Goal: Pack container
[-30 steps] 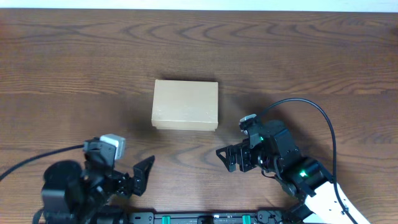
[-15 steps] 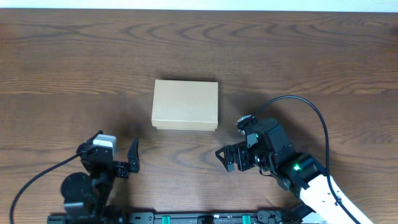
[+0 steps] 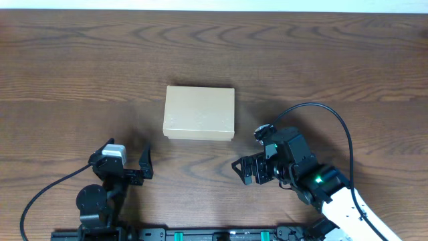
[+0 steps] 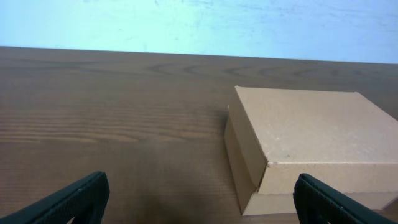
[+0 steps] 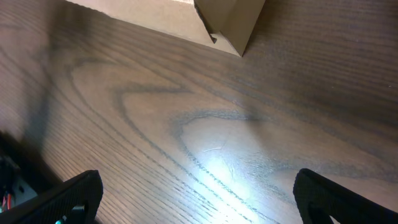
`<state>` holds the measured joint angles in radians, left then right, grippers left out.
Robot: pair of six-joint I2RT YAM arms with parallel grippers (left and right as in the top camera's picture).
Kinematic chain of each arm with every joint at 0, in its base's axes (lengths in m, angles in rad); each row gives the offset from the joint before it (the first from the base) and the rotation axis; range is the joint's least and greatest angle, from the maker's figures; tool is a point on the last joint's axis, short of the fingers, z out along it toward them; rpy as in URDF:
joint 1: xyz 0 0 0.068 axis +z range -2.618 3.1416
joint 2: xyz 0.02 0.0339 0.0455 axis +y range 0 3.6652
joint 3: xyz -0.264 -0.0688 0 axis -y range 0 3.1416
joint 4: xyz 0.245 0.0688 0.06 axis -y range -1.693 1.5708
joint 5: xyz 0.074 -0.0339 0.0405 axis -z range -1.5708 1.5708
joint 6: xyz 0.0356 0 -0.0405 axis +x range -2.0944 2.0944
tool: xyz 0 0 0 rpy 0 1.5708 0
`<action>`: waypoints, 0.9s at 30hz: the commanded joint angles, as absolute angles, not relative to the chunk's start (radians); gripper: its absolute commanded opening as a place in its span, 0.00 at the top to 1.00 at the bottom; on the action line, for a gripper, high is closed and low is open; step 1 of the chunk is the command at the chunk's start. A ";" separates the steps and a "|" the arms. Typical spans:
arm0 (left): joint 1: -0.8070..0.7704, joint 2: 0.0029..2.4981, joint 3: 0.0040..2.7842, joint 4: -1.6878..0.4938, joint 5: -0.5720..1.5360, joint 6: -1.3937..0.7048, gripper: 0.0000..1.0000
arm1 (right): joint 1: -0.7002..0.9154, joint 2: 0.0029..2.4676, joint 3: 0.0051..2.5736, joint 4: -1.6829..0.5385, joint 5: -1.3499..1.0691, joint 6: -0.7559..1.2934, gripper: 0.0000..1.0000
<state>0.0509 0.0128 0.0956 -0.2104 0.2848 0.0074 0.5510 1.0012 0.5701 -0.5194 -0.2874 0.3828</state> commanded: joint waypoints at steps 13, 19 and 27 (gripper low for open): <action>0.056 0.004 0.068 -0.212 0.281 -0.003 0.05 | 0.559 1.002 0.569 -0.519 -0.284 0.389 0.01; 0.056 0.004 0.068 -0.212 0.281 -0.003 0.05 | 0.559 1.002 0.569 -0.519 -0.284 0.389 0.01; 0.056 0.004 0.068 -0.212 0.281 -0.004 0.05 | 0.614 0.717 0.510 -0.525 -0.086 0.202 0.01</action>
